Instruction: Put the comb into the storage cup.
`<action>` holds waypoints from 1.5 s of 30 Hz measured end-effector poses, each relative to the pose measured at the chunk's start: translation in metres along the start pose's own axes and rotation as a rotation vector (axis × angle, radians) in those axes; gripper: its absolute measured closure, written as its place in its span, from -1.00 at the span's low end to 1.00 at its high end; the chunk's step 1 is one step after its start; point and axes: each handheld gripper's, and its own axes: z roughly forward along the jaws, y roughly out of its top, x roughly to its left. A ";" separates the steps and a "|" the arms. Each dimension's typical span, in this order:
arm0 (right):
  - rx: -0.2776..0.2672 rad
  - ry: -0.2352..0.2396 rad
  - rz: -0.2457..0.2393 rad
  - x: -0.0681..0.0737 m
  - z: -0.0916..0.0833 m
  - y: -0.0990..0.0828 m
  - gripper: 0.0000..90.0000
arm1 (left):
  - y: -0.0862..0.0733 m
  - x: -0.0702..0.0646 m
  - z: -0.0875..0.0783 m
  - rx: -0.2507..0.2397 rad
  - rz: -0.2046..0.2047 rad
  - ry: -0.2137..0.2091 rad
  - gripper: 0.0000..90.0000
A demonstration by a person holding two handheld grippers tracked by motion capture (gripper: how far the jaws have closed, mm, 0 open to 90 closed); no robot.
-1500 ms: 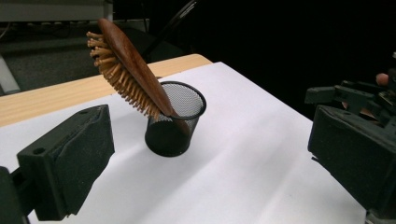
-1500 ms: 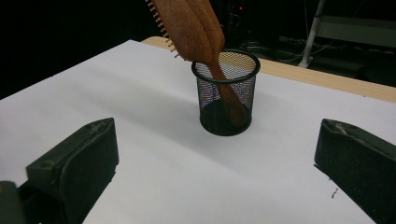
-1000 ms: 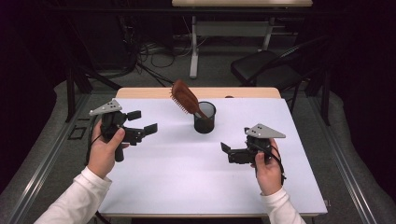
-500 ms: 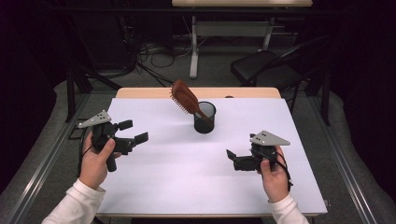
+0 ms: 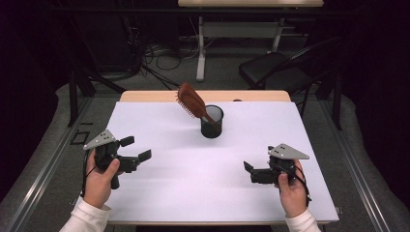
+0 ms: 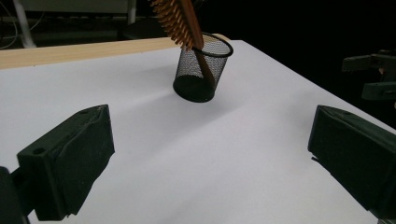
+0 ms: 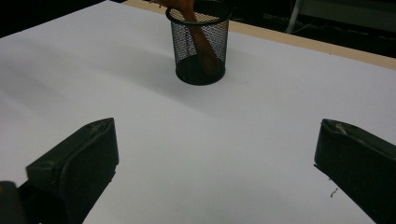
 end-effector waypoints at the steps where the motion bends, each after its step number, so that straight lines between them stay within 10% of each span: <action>1: 0.001 -0.006 0.004 -0.001 -0.001 -0.001 -1.00 | -0.002 0.000 0.000 -0.003 0.000 0.003 -0.99; 45: -0.003 -0.129 0.086 -0.031 0.006 -0.047 -1.00 | -0.059 0.023 0.004 -0.031 -0.030 0.036 -0.99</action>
